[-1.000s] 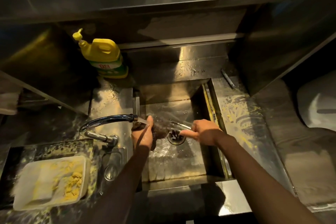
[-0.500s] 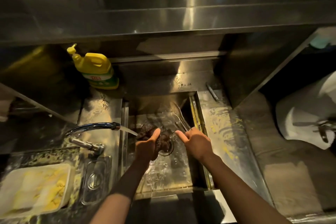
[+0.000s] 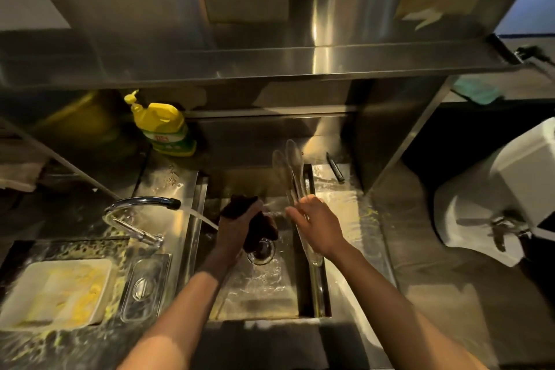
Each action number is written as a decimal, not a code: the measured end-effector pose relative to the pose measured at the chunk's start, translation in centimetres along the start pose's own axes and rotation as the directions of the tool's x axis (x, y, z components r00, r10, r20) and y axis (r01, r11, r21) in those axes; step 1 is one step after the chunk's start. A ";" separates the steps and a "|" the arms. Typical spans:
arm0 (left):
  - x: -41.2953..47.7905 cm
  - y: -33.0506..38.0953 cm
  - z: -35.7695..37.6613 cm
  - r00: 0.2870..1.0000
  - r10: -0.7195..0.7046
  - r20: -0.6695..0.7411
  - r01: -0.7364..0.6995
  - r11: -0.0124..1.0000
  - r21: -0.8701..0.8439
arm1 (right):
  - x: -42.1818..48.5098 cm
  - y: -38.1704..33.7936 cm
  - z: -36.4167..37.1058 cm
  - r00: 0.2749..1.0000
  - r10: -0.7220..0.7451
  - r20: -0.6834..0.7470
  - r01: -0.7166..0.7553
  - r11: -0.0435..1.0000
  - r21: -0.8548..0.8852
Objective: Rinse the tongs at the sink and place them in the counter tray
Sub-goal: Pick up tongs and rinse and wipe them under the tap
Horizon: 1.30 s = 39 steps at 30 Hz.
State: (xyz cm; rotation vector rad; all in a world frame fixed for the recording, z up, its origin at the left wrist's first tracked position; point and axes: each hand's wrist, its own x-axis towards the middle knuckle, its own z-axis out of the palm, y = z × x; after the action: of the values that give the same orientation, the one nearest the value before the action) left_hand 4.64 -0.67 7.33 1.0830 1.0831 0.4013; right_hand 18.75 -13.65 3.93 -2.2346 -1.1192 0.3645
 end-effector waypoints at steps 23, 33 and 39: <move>-6.0 5.4 7.2 0.901 0.024 0.432 -0.080 0.990 0.112 | -8.9 -1.2 -9.4 0.886 0.279 -0.371 -0.245 0.960 0.136; -12.1 3.3 13.9 0.736 0.002 0.677 -0.203 0.954 0.219 | -18.9 -0.5 -14.5 0.596 0.483 -0.642 -0.427 0.867 0.256; -16.4 1.1 18.5 0.655 -0.023 0.755 -0.250 0.937 0.246 | -24.2 2.0 -16.6 0.443 0.562 -0.699 -0.477 0.807 0.347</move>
State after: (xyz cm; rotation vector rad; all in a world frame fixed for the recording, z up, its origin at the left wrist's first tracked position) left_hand 13.23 -21.53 17.55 1.4436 0.3211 -0.1646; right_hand 13.45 -40.37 15.01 -2.2088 0.0931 -0.3282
